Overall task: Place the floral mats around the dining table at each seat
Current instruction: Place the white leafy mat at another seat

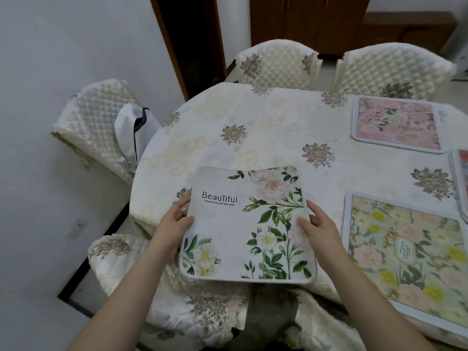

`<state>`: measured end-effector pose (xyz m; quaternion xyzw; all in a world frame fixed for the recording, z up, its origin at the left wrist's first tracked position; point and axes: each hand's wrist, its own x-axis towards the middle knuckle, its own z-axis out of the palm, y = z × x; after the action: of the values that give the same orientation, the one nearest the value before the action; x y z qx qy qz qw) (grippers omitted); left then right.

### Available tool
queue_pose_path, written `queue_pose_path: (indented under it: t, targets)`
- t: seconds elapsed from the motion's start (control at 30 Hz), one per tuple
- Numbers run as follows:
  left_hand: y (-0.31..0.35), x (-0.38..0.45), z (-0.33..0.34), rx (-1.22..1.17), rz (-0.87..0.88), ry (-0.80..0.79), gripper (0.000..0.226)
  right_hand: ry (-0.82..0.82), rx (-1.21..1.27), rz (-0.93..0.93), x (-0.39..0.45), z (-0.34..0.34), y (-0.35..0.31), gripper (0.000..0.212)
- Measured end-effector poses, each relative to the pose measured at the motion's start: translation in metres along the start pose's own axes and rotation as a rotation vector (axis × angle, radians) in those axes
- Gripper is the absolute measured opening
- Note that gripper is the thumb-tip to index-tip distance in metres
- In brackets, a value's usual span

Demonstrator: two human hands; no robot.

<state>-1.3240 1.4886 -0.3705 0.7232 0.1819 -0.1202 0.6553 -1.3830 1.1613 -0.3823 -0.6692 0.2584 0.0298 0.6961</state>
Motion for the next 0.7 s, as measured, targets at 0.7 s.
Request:
queue_pose_path:
  t: [0.7]
  targets:
    - [-0.009,0.134,-0.063,0.209,0.072,-0.352,0.050,0.350,-0.002,0.103,-0.017,0.111,0.039,0.046]
